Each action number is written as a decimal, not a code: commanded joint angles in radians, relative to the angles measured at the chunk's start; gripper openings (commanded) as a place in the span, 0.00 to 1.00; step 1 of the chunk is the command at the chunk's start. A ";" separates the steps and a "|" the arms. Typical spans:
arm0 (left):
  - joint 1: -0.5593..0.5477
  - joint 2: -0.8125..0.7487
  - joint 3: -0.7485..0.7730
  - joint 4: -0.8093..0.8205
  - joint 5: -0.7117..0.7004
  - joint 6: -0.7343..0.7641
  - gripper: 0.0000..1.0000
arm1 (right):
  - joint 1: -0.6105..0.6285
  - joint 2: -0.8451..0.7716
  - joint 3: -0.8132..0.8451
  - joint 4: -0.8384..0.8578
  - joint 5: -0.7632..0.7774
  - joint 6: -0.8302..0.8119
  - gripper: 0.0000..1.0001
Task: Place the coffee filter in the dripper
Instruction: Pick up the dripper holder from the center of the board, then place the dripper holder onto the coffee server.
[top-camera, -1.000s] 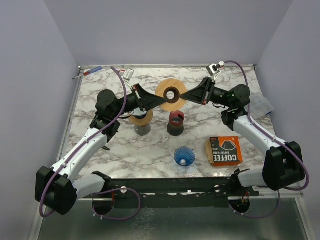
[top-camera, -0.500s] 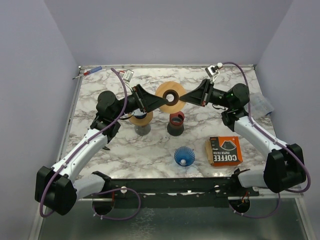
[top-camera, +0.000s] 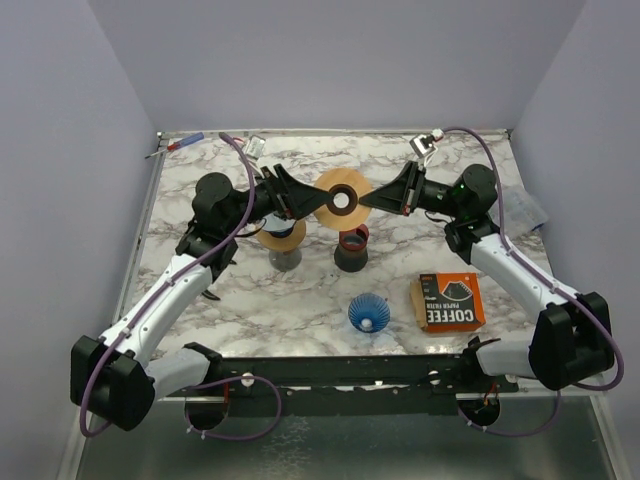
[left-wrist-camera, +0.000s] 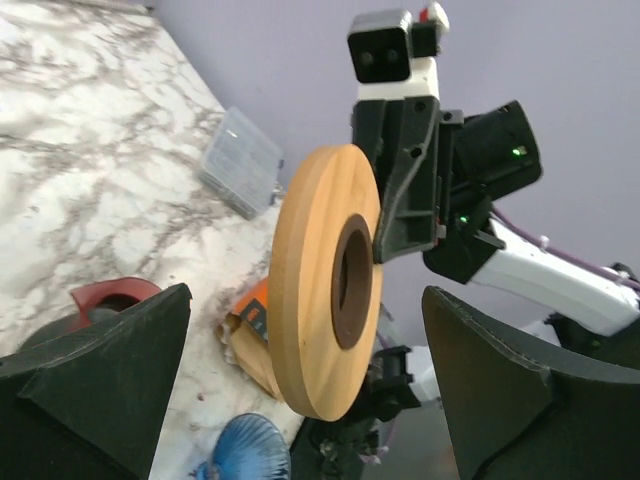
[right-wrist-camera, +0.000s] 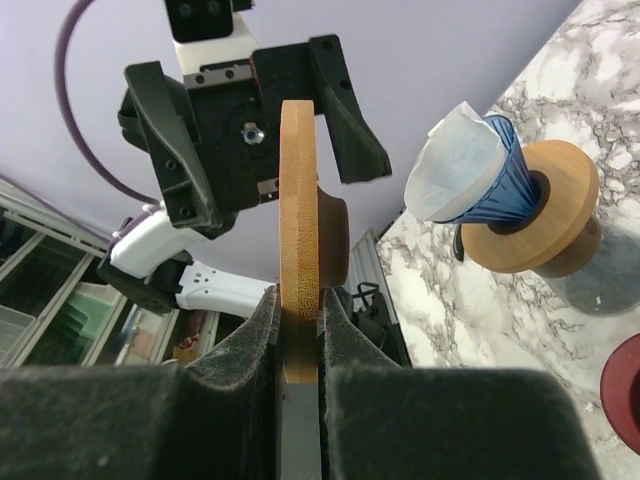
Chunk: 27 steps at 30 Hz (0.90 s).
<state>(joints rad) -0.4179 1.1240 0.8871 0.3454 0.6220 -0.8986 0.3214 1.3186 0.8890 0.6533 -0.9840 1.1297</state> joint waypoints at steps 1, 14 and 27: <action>0.015 -0.010 0.108 -0.220 -0.130 0.223 0.99 | 0.005 -0.038 0.019 -0.062 0.025 -0.052 0.00; 0.058 0.050 0.375 -0.714 -0.652 0.564 0.99 | 0.004 -0.028 0.041 -0.229 0.049 -0.139 0.00; 0.141 0.025 0.361 -0.879 -1.011 0.574 0.99 | -0.003 0.020 0.087 -0.429 0.111 -0.203 0.00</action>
<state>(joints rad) -0.3126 1.1820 1.2491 -0.4763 -0.2535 -0.3397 0.3214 1.3239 0.9325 0.3069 -0.9146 0.9569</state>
